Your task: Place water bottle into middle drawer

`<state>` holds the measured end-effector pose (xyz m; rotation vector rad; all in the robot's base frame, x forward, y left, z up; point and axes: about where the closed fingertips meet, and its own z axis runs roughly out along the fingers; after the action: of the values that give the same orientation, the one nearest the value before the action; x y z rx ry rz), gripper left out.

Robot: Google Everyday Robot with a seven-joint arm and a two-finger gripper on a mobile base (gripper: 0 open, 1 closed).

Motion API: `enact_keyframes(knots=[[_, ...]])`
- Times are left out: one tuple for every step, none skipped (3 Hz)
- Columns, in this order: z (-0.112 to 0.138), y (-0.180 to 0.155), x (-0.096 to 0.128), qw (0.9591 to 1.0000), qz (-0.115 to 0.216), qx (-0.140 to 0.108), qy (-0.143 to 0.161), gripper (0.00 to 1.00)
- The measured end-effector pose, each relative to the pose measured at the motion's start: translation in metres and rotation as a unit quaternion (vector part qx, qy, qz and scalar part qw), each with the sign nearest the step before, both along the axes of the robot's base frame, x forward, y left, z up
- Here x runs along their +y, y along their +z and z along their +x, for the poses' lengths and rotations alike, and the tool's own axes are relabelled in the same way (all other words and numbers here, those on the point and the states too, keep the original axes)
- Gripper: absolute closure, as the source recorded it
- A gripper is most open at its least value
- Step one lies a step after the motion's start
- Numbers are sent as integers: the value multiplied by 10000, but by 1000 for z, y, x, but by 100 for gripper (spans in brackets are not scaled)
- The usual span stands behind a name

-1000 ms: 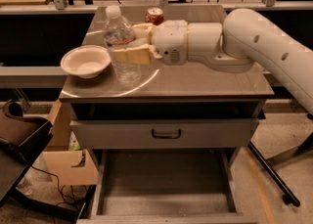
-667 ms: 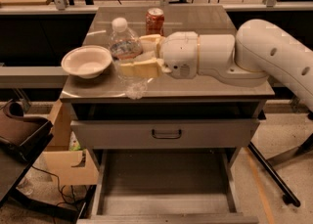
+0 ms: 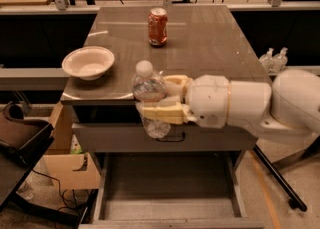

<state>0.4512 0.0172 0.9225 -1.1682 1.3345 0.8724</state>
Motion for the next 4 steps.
enact_keyframes(knots=[[-18, -41, -29, 9994, 90, 72, -340, 100], [-28, -83, -49, 9985, 74, 137, -531, 100], [-30, -127, -61, 9974, 117, 254, -668, 100], [-30, -128, -60, 9974, 123, 262, -660, 100]])
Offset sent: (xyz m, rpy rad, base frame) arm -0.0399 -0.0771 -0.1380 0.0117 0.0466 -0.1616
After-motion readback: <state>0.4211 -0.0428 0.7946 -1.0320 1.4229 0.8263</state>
